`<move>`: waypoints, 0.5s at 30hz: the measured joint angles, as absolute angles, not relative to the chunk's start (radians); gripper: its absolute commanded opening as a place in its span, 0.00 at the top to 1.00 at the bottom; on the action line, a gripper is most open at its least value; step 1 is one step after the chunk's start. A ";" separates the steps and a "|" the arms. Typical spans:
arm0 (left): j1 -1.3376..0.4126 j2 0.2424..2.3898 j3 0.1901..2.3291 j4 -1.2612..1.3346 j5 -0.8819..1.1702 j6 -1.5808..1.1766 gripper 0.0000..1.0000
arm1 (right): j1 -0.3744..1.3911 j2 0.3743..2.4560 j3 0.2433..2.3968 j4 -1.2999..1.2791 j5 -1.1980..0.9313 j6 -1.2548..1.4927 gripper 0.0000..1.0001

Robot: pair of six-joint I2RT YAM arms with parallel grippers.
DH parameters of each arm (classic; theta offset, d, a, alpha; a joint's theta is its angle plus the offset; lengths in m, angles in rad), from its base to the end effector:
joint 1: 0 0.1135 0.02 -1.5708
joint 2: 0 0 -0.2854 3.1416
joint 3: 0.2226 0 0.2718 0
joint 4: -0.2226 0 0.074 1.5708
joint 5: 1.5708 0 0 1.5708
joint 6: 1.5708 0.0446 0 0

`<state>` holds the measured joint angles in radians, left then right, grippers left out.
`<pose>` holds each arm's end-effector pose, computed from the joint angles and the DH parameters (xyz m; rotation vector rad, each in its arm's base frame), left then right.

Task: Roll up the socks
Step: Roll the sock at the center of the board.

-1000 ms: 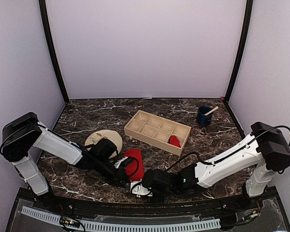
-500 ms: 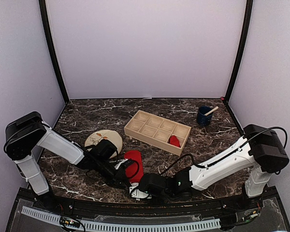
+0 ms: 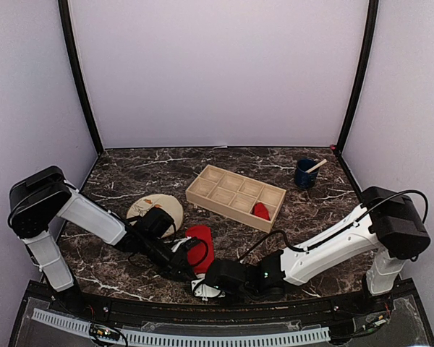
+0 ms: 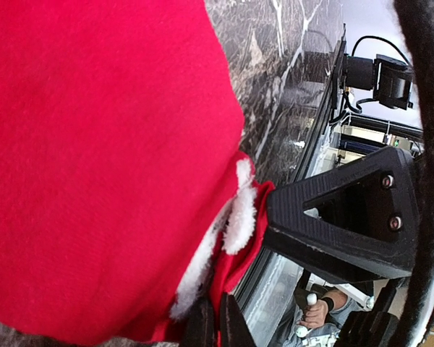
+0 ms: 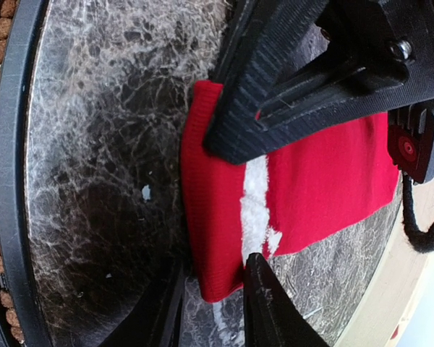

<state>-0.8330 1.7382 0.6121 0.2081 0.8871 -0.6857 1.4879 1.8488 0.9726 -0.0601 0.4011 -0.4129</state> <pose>0.1747 -0.2436 0.1002 -0.6024 -2.5371 1.4872 0.0490 0.3796 0.1300 -1.8602 1.5261 -0.0156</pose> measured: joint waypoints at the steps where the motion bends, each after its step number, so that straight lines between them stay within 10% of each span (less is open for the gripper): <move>1: -0.833 1.739 0.612 0.210 0.891 -0.686 1.00 | 1.488 1.850 0.974 -0.060 0.400 -0.416 0.75; 15: -0.826 1.750 0.605 0.220 0.922 -0.689 1.00 | 1.476 1.874 0.999 -0.063 0.373 -0.432 0.87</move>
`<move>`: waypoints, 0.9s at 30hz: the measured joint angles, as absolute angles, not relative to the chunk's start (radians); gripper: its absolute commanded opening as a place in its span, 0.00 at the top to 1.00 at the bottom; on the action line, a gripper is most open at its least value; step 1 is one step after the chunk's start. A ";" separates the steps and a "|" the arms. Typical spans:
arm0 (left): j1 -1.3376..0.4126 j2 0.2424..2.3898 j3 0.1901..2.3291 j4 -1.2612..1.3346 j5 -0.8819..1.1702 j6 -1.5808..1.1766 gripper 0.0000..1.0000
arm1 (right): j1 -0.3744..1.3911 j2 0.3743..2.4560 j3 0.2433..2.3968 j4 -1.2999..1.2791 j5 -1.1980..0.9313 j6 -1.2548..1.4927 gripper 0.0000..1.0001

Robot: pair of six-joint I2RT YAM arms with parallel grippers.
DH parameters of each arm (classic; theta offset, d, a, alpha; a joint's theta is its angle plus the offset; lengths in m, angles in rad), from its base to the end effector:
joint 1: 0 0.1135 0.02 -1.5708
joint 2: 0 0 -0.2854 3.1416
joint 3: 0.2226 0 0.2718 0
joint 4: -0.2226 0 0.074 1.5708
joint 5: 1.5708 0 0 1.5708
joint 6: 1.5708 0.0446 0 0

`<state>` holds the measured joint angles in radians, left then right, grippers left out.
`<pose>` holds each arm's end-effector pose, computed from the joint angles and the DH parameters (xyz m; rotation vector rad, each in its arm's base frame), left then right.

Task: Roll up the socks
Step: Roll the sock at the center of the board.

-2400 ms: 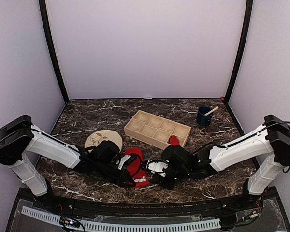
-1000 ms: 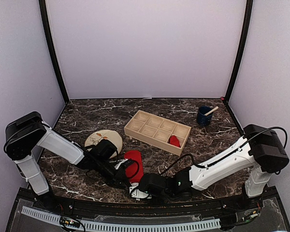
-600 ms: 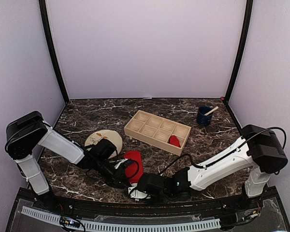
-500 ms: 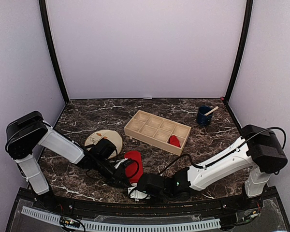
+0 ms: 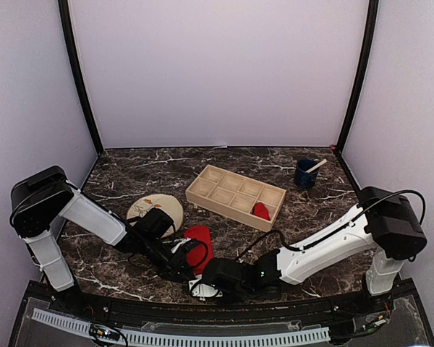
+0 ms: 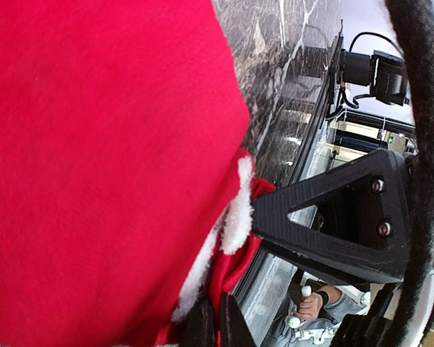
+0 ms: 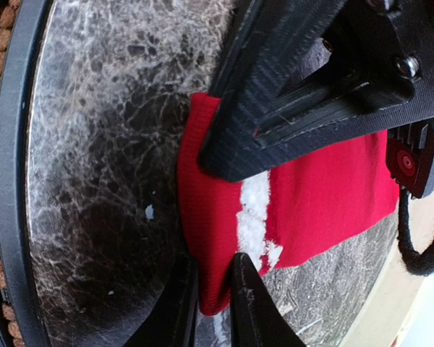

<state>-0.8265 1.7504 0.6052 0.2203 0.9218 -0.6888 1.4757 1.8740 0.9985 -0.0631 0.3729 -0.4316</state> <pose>0.1743 -0.2417 0.0970 -0.5948 -2.5004 1.4977 0.0532 0.3861 0.1276 -1.8842 1.5199 -0.0010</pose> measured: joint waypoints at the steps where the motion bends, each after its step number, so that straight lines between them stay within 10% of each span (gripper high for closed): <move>1: -0.826 1.752 0.605 0.221 0.924 -0.689 1.00 | 1.472 1.876 1.001 -0.066 0.366 -0.432 0.88; 8: -0.822 1.755 0.597 0.239 0.931 -0.696 1.00 | 1.445 1.882 1.016 -0.079 0.313 -0.424 0.99; 20: -0.810 1.732 0.592 0.246 0.928 -0.706 0.57 | 1.378 1.896 1.062 -0.124 0.175 -0.395 1.00; 27: -0.807 1.662 0.592 0.204 0.833 -0.699 0.51 | 1.349 1.897 1.076 -0.147 0.104 -0.362 1.00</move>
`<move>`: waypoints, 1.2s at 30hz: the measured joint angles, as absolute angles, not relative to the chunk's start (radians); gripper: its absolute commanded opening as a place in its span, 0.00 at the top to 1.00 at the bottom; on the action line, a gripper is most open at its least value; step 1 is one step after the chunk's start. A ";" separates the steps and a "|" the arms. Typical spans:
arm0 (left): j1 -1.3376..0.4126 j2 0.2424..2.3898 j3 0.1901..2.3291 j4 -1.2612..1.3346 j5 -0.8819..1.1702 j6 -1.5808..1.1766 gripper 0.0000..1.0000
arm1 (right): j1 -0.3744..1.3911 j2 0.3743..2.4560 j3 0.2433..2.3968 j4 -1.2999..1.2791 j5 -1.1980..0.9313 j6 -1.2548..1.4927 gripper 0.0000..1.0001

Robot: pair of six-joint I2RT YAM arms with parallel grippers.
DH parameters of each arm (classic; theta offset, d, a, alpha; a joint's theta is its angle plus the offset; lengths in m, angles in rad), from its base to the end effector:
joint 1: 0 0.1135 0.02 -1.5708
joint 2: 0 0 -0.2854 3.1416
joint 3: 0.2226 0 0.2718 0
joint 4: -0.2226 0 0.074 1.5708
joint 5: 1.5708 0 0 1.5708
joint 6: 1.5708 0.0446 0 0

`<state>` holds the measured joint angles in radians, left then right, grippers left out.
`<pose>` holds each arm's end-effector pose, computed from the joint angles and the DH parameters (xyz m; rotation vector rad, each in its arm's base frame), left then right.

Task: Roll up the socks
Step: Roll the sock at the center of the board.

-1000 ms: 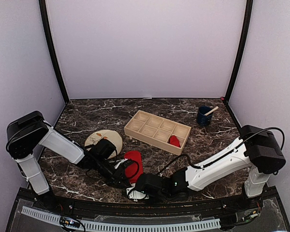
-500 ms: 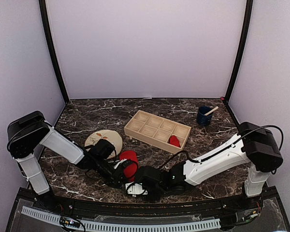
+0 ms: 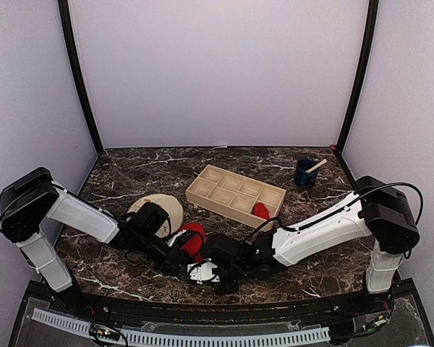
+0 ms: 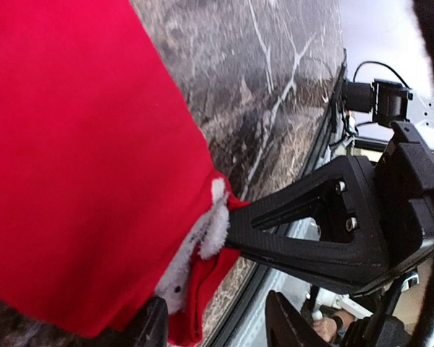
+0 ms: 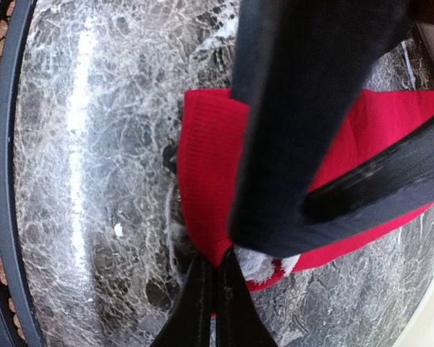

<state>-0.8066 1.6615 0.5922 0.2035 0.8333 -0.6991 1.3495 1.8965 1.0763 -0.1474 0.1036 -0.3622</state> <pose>0.1791 -0.2346 0.1149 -0.5725 -2.6200 1.5206 0.0930 0.3923 0.1335 -1.8992 1.7033 0.2595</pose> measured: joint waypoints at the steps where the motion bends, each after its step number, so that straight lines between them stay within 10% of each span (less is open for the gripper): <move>1: -0.806 1.650 0.591 0.198 0.811 -0.699 0.51 | 1.345 1.897 1.081 -0.155 0.089 -0.355 1.00; 36: -1.031 1.200 0.376 0.239 0.282 -0.567 0.72 | 1.095 2.043 1.302 -0.556 -0.652 -0.116 1.00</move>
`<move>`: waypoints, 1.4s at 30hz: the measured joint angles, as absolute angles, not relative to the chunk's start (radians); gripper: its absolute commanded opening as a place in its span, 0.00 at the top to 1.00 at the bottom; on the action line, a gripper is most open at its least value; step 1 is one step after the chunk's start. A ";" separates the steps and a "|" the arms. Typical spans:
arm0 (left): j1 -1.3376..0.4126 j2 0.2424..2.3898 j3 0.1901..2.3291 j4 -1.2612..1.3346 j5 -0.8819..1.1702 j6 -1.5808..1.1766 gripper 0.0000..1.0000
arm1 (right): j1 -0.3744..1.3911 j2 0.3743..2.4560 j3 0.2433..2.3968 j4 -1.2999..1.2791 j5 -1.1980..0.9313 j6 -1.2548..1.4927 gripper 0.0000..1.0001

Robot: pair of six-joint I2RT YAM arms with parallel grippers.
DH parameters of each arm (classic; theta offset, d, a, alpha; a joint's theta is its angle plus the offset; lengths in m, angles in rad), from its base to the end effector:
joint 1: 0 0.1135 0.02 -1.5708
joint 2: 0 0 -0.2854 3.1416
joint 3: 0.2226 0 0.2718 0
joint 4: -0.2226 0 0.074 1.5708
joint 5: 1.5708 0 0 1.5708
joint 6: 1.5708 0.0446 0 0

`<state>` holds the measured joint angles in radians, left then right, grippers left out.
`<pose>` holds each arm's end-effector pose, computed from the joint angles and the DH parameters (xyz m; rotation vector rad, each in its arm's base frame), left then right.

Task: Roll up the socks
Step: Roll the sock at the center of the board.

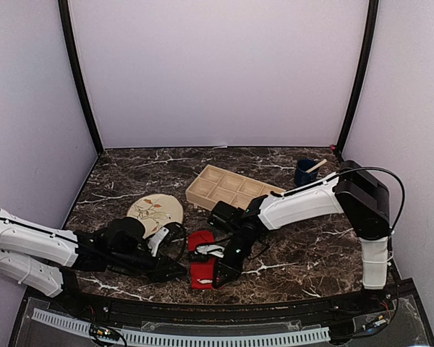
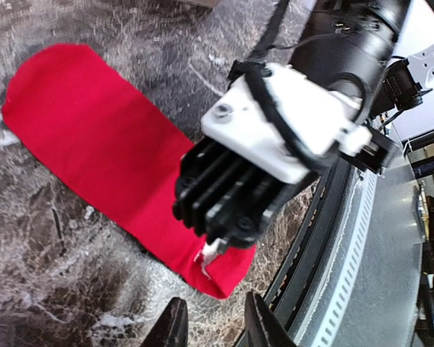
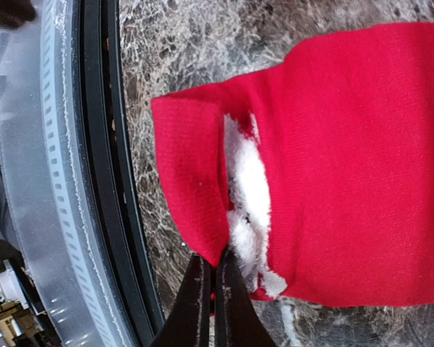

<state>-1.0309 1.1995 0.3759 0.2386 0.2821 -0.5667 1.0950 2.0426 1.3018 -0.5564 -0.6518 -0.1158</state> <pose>0.1117 -0.2106 0.1612 0.7270 2.2835 -1.1563 0.1662 0.3817 0.1277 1.7517 -2.2953 -1.0469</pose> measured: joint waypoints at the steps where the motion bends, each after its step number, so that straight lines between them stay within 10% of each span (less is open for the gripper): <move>1: -1.042 1.182 0.369 0.238 0.264 -0.557 0.72 | 1.091 2.047 1.306 -0.562 -0.662 -0.115 1.00; 42: -1.386 1.488 0.587 0.115 -0.181 -0.127 0.68 | 1.071 2.131 1.436 -0.712 -0.760 -0.125 1.00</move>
